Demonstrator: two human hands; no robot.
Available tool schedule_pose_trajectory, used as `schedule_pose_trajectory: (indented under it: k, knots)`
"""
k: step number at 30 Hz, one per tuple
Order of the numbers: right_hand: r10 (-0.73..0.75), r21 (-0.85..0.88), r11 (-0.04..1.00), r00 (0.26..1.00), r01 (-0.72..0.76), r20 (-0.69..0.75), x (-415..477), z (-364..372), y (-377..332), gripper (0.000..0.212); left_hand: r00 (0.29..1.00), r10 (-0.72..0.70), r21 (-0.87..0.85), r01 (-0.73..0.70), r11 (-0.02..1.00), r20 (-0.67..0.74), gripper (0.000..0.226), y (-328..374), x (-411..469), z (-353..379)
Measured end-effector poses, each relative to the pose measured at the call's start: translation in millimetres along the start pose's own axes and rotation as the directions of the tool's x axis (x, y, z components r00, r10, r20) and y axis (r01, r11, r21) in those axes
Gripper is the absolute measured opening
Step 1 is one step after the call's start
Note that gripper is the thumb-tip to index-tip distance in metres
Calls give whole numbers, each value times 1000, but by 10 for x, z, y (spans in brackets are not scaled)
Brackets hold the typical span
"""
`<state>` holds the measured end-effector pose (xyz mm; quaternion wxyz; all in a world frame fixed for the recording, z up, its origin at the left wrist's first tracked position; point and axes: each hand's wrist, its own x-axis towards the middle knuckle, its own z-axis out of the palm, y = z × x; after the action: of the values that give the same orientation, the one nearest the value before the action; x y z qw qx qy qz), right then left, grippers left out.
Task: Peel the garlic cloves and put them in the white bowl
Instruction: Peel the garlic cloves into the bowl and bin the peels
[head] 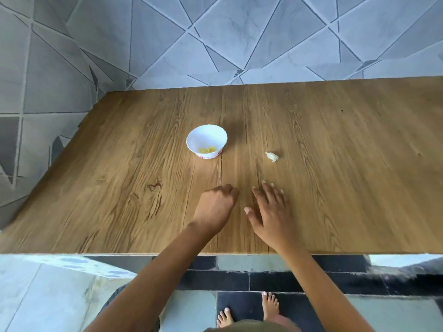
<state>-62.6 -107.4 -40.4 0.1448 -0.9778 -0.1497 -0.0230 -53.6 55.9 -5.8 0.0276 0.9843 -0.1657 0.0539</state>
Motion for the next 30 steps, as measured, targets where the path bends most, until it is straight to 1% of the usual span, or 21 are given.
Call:
schedule_pose_trajectory:
  k: [2,7,11,12,13,14,15,16,17,18,19,20,21,23,24,26,28,30]
  knots:
    - [12,-18,1000,1000,-12,-8,-1,-4,-14,60,998,55,3,-55,998,-2,23,-42,6,7]
    - [31,-27,999,999,-31,-11,-19,6,-8,60,993,114,7,-114,993,10,27,-59,-38,21]
    - [39,-18,999,999,-39,-38,-33,44,9,60,986,161,5,-161,987,-41,26,-38,-53,66]
    - [35,-9,999,999,-35,-35,-39,55,13,59,988,146,-20,-147,989,-55,25,-44,-77,91]
    - [30,15,999,999,-30,-36,-43,60,11,58,991,106,-84,-112,990,-76,22,-61,-98,105]
    - [24,65,998,999,-20,-47,-49,59,-1,55,993,30,-211,-53,976,-112,18,-88,-115,108]
    - [11,146,989,997,-1,-70,-60,45,-17,51,986,-87,-386,27,922,-141,13,-115,-124,92]
    - [2,255,967,995,24,-102,-69,28,-36,47,966,-223,-572,109,813,-133,9,-149,-121,76]
    - [-4,369,928,991,52,-130,-72,6,-51,42,939,-337,-732,181,657,-71,6,-177,-109,54]
    - [-8,465,882,990,75,-143,-69,-15,-71,38,915,-403,-837,247,488,35,5,-189,-103,26]
    - [-10,551,831,991,83,-135,-61,-34,-100,35,899,-415,-897,294,331,141,6,-184,-106,1]
    - [-2,633,771,993,75,-115,-37,-59,-134,32,893,-399,-924,313,220,207,7,-163,-111,-16]
    - [20,709,703,996,50,-90,-1,-80,-171,28,895,-381,-936,313,164,232,8,-136,-114,-32]
    - [77,803,596,995,5,-63,93,-114,-216,19,897,-374,-941,307,141,237,8,-92,-103,-66]
    - [95,819,574,993,-1,-66,128,-121,-224,17,893,-380,-939,313,145,239,8,-76,-91,-74]
    - [84,818,574,992,26,-91,176,-129,-205,13,881,-396,-924,345,163,259,7,-61,-62,-86]
    - [41,816,575,993,64,-108,211,-137,-163,10,874,-395,-904,381,196,283,9,-77,-31,-97]
    - [8,829,554,995,79,-100,245,-144,-118,7,890,-359,-899,376,223,283,10,-98,-11,-116]
